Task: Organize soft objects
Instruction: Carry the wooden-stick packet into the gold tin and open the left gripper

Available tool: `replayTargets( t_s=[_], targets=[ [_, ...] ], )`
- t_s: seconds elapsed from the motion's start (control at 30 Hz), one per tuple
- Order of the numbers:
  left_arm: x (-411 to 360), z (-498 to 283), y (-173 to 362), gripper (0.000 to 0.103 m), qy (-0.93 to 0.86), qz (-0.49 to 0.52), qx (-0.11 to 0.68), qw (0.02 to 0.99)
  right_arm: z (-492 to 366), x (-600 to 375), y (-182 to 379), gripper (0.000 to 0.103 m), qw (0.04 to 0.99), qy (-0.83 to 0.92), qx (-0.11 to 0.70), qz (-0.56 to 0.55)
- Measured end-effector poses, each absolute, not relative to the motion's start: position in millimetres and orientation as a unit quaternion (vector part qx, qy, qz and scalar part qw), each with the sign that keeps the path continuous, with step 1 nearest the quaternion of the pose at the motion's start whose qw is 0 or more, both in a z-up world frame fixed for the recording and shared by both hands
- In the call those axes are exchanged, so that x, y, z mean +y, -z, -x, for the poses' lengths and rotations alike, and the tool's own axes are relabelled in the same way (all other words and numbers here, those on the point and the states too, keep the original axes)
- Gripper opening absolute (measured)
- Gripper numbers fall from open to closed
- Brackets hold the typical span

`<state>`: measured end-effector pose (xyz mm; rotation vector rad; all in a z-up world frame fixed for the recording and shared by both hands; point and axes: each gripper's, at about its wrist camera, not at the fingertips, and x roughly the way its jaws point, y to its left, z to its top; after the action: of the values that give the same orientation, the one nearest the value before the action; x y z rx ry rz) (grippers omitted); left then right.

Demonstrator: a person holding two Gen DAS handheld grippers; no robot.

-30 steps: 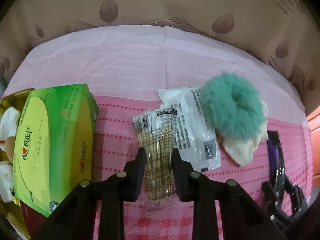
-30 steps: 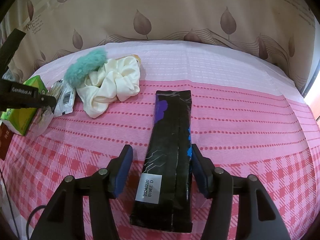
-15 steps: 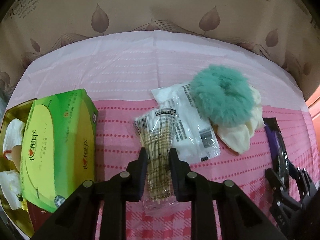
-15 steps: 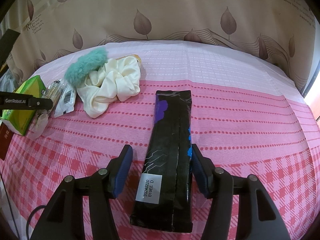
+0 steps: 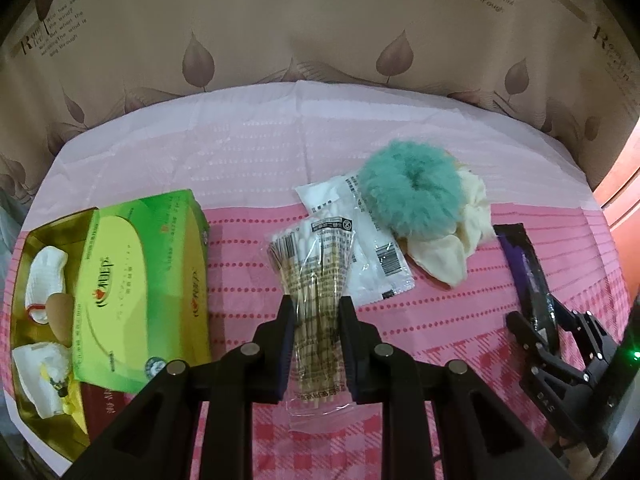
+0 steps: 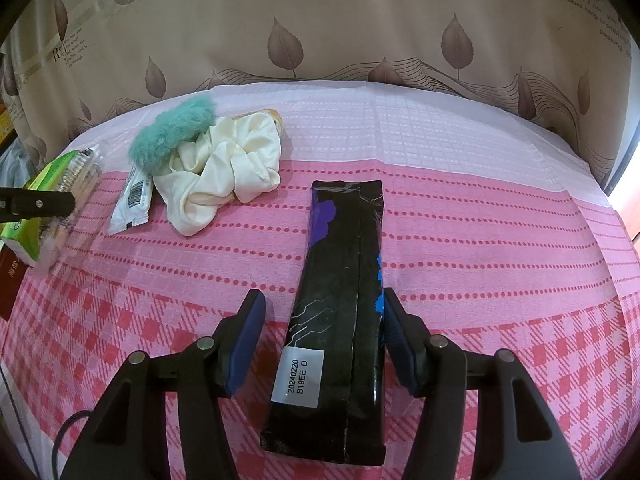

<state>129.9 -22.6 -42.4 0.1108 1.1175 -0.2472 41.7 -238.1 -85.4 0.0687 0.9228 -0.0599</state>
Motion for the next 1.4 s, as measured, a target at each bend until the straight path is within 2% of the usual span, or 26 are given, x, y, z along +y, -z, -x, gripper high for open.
replayTargets(
  t_s=[0.37,0.8,1.1,1.4],
  targets=[
    [4.9,-122.4,10.4,0.021,0.105,-0.059,0.507,0.853,-41.3,-238.1,85.5,0.057,0.894,0.029,0.445,-0.033],
    [111.9,-132.4,-36.3,0.021,0.005,-0.069,0.474,0.878,-40.7,-237.5,87.2,0.057,0.895,0.029,0.445,-0.033],
    [181.1,-153.3,-14.0,0.021,-0.069,-0.072,0.497,0.862,-40.7,-237.5,87.5,0.057,0.895,0.029,0.445,-0.033],
    [209.8,-163.4,24.3,0.021,-0.094,-0.098,0.529,0.838,-40.9,-237.5,87.5,0.057,0.895,0.029,0.445,-0.033]
  ],
)
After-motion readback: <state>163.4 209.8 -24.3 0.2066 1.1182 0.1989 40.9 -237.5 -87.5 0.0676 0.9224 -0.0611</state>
